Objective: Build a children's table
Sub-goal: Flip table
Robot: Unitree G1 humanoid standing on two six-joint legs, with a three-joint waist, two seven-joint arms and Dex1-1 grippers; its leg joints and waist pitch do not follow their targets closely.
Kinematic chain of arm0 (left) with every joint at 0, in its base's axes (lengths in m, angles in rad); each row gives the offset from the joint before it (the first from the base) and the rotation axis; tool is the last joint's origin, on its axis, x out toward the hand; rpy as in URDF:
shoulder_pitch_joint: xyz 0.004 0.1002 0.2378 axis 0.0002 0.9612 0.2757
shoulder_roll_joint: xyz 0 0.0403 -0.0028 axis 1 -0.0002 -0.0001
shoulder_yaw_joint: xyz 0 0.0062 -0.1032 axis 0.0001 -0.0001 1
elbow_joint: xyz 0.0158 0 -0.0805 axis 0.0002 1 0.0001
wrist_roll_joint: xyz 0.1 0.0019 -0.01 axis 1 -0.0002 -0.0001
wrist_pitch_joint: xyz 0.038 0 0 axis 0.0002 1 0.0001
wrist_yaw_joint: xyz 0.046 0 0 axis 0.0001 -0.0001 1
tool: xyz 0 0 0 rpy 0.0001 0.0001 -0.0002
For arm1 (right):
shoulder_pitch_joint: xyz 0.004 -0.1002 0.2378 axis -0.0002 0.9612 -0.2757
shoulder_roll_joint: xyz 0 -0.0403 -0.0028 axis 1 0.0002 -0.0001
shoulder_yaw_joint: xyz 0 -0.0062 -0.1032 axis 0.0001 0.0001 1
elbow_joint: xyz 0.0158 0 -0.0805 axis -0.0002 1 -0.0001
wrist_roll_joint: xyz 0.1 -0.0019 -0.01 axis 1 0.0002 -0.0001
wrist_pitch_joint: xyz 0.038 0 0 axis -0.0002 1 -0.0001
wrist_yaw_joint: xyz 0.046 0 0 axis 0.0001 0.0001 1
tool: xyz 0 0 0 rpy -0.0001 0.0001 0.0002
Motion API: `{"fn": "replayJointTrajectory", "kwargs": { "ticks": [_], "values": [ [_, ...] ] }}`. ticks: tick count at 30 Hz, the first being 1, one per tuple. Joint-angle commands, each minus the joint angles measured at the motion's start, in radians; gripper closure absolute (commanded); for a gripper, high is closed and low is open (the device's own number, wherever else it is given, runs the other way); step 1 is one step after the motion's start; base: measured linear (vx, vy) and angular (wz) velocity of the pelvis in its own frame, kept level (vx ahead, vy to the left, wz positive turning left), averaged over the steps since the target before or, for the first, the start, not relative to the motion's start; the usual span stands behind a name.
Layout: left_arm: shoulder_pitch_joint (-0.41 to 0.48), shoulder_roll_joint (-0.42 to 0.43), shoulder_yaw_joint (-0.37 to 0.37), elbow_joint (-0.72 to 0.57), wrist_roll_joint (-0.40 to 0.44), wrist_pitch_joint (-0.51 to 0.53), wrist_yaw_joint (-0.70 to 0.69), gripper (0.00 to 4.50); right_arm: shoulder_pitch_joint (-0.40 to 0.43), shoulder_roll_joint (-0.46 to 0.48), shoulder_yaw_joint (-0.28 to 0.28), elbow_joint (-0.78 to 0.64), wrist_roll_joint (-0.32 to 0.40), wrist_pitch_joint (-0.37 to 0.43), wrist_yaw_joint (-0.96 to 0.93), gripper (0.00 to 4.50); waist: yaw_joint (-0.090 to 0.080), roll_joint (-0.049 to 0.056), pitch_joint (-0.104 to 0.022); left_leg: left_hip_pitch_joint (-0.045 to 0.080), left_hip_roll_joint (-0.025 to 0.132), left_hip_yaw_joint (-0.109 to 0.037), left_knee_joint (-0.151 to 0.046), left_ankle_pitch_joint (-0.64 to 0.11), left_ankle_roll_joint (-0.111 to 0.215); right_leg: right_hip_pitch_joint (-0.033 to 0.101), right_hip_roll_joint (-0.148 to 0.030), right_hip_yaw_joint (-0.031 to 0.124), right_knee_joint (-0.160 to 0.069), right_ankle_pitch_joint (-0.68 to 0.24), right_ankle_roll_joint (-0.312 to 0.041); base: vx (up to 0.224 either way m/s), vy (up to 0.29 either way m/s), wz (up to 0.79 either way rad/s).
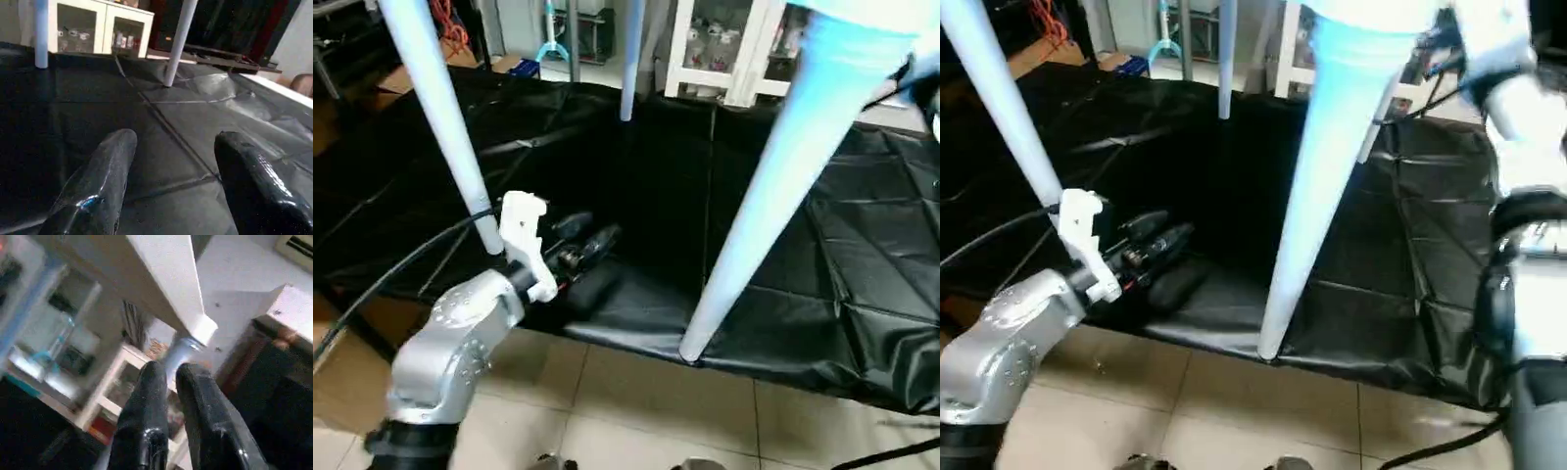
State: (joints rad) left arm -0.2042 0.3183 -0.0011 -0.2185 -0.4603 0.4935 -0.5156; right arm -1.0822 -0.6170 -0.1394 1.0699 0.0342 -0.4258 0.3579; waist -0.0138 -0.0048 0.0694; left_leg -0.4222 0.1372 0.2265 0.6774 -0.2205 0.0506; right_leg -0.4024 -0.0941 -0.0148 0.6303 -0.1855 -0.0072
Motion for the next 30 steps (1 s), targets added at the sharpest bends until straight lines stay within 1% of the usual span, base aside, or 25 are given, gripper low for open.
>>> {"fn": "replayJointTrajectory", "kwargs": {
  "ticks": [1,2,3,4,5,6,8,9,10,11,12,13,15,17,18,21,22,23,24,25,26,27,28,29,30],
  "values": [
    [0.019,0.026,0.032,-0.026,-0.017,-0.012,-0.034,1.53,0.069,0.017,-0.041,-0.172,0.131,0.080,0.127,3.59,0.009,0.000,-0.088,0.046,0.086,-0.053,-0.097,-0.133,0.032,0.036,-0.046,0.017,-0.042,0.026,-0.239,0.000,0.000,0.00],
    [0.019,0.026,0.032,-0.026,-0.017,-0.012,-0.034,1.53,0.069,0.017,-0.041,-0.172,0.131,0.080,0.127,3.52,0.011,0.001,-0.088,0.046,0.085,-0.053,-0.099,-0.118,0.039,0.037,-0.042,0.015,-0.043,0.035,-0.241,0.000,0.000,0.00],
    [0.041,0.049,0.050,-0.038,-0.035,-0.010,-0.063,1.53,0.146,0.010,-0.037,-0.328,0.211,0.185,0.205,3.44,0.012,0.001,-0.090,0.052,0.086,-0.051,-0.099,-0.110,0.037,0.031,-0.039,0.011,-0.042,0.026,-0.257,0.000,0.000,0.00],
    [0.062,0.073,0.065,-0.050,-0.048,-0.006,-0.090,1.53,0.211,-0.012,-0.029,-0.447,0.268,0.263,0.258,3.44,0.018,-0.001,-0.086,0.051,0.082,-0.049,-0.102,-0.111,0.042,0.039,-0.038,0.013,-0.047,0.025,-0.250,0.000,0.000,0.00],
    [0.119,0.134,0.103,-0.083,-0.082,0.007,-0.160,1.53,0.371,-0.088,-0.018,-0.720,0.409,0.447,0.376,3.25,0.034,0.003,-0.083,0.055,0.093,-0.056,-0.108,-0.102,0.044,0.044,-0.046,0.018,-0.045,0.026,-0.227,0.000,0.000,0.00],
    [0.122,0.136,0.105,-0.085,-0.084,0.008,-0.163,1.53,0.377,-0.092,-0.019,-0.729,0.415,0.453,0.380,3.18,0.043,0.007,-0.083,0.063,0.097,-0.058,-0.112,-0.105,0.040,0.042,-0.045,0.016,-0.045,0.021,-0.214,0.000,0.000,0.00],
    [0.150,0.163,0.130,-0.103,-0.104,0.016,-0.194,1.53,0.458,-0.154,-0.038,-0.827,0.480,0.525,0.431,3.11,0.041,0.005,-0.083,0.070,0.092,-0.051,-0.118,-0.138,0.017,0.029,-0.033,0.011,-0.048,-0.038,-0.216,0.000,0.000,0.00],
    [0.173,0.190,0.156,-0.114,-0.122,0.018,-0.225,1.53,0.548,-0.223,-0.074,-0.916,0.546,0.599,0.482,3.03,0.050,0.007,-0.077,0.078,0.091,-0.044,-0.122,-0.208,-0.009,0.019,-0.035,0.014,-0.060,-0.117,-0.215,0.000,0.000,0.00],
    [0.173,0.190,0.156,-0.114,-0.122,0.018,-0.225,1.53,0.548,-0.223,-0.074,-0.916,0.546,0.599,0.482,2.93,0.054,0.007,-0.071,0.079,0.089,-0.044,-0.127,-0.248,-0.022,0.020,-0.036,0.018,-0.069,-0.162,-0.204,0.000,0.000,0.00],
    [0.193,0.217,0.173,-0.115,-0.130,0.009,-0.258,1.53,0.638,-0.275,-0.145,-1.002,0.633,0.691,0.529,2.82,0.061,0.006,-0.055,0.089,0.091,-0.047,-0.138,-0.390,-0.079,0.012,-0.041,0.023,-0.085,-0.323,-0.166,0.000,0.000,0.00],
    [0.193,0.217,0.173,-0.115,-0.130,0.009,-0.258,1.53,0.638,-0.275,-0.145,-1.002,0.633,0.691,0.529,2.74,0.062,0.007,-0.048,0.095,0.091,-0.049,-0.142,-0.463,-0.105,0.005,-0.041,0.022,-0.096,-0.407,-0.145,0.000,0.000,0.00],
    [0.207,0.237,0.181,-0.119,-0.141,0.012,-0.285,1.53,0.715,-0.314,-0.222,-1.057,0.693,0.770,0.583,2.70,0.050,0.008,-0.044,0.102,0.085,-0.062,-0.145,-0.557,-0.153,0.005,-0.041,0.016,-0.105,-0.503,-0.108,0.000,0.000,0.00],
    [0.217,0.253,0.180,-0.124,-0.151,0.015,-0.303,1.53,0.787,-0.338,-0.302,-1.127,0.750,0.868,0.617,2.57,0.056,0.009,-0.043,0.114,0.089,-0.071,-0.155,-0.624,-0.183,0.002,-0.039,0.016,-0.111,-0.522,-0.075,0.000,0.000,0.00],
    [0.223,0.257,0.179,-0.131,-0.171,0.027,-0.311,1.53,0.837,-0.357,-0.353,-1.184,0.825,0.947,0.649,2.30,0.047,0.007,-0.041,0.106,0.085,-0.083,-0.157,-0.666,-0.193,0.009,-0.044,0.011,-0.114,-0.553,-0.058,0.000,0.000,0.00],
    [0.228,0.260,0.175,-0.138,-0.185,0.039,-0.318,1.53,0.917,-0.389,-0.387,-1.273,0.947,1.047,0.706,2.23,0.041,0.006,-0.038,0.102,0.083,-0.085,-0.158,-0.677,-0.196,0.011,-0.044,0.007,-0.116,-0.574,-0.052,0.000,0.000,0.00],
    [0.230,0.260,0.172,-0.142,-0.187,0.043,-0.321,1.53,0.956,-0.405,-0.397,-1.318,1.010,1.095,0.719,1.99,0.029,0.006,-0.032,0.103,0.080,-0.100,-0.153,-0.723,-0.199,0.016,-0.049,-0.003,-0.128,-0.660,-0.025,-0.049,0.015,-0.23],
    [0.228,0.255,0.164,-0.145,-0.182,0.042,-0.317,1.53,0.996,-0.421,-0.396,-1.358,1.105,1.154,0.746,1.87,0.016,0.014,-0.028,0.091,0.082,-0.113,-0.172,-0.797,-0.216,0.035,-0.039,-0.033,-0.123,-0.668,-0.010,-0.058,0.025,-0.31],
    [0.228,0.250,0.157,-0.148,-0.182,0.042,-0.316,1.53,1.019,-0.428,-0.376,-1.383,1.131,1.176,0.754,2.12,0.002,0.027,-0.021,0.052,0.095,-0.107,-0.236,-0.916,-0.239,0.076,-0.004,-0.077,-0.066,-0.546,-0.027,-0.058,0.025,-0.31],
    [0.227,0.248,0.152,-0.150,-0.182,0.043,-0.314,1.53,1.032,-0.431,-0.363,-1.397,1.142,1.188,0.758,2.30,0.020,0.037,-0.023,-0.003,0.104,-0.095,-0.290,-0.975,-0.249,0.138,0.003,-0.090,0.049,-0.417,-0.041,-0.136,0.023,-0.19],
    [0.224,0.242,0.145,-0.153,-0.182,0.042,-0.312,1.53,1.038,-0.430,-0.324,-1.418,1.139,1.204,0.750,2.37,0.067,0.043,-0.025,-0.058,0.085,-0.053,-0.316,-1.013,-0.266,0.170,0.016,-0.111,0.122,-0.281,-0.047,-0.124,-0.034,-0.12],
    [0.221,0.237,0.138,-0.155,-0.181,0.042,-0.310,1.53,1.039,-0.426,-0.278,-1.435,1.127,1.213,0.739,2.25,0.094,0.021,-0.031,-0.068,0.061,-0.004,-0.327,-0.881,-0.256,0.174,0.019,-0.075,0.154,-0.362,-0.032,-0.124,-0.034,-0.12],
    [0.219,0.232,0.131,-0.156,-0.178,0.040,-0.306,1.53,1.030,-0.417,-0.226,-1.448,1.108,1.223,0.725,2.25,0.047,-0.075,-0.059,0.096,0.042,-0.080,0.038,-0.348,-0.239,0.005,-0.165,0.009,-0.067,-1.014,0.060,0.012,-0.124,-0.18],
    [0.217,0.231,0.127,-0.156,-0.177,0.039,-0.304,1.53,1.026,-0.408,-0.208,-1.459,1.100,1.242,0.716,2.42,0.041,-0.028,-0.044,0.038,0.010,-0.161,0.096,-0.006,-0.113,0.033,-0.198,0.084,-0.169,-1.135,-0.023,0.072,-0.065,-0.38],
    [0.215,0.230,0.121,-0.154,-0.174,0.038,-0.303,1.53,1.016,-0.393,-0.177,-1.474,1.080,1.255,0.698,2.74,0.067,-0.015,-0.037,-0.003,0.015,-0.188,0.048,0.020,-0.133,0.105,-0.153,0.045,-0.122,-0.861,-0.108,0.072,-0.065,-0.38],
    [0.215,0.230,0.121,-0.154,-0.174,0.038,-0.303,1.53,1.016,-0.393,-0.177,-1.474,1.080,1.255,0.698,2.74,0.073,-0.010,-0.046,0.024,0.034,-0.174,-0.009,-0.033,-0.138,0.086,-0.106,0.004,-0.099,-0.704,-0.124,0.000,0.021,-0.20]
  ]
}}
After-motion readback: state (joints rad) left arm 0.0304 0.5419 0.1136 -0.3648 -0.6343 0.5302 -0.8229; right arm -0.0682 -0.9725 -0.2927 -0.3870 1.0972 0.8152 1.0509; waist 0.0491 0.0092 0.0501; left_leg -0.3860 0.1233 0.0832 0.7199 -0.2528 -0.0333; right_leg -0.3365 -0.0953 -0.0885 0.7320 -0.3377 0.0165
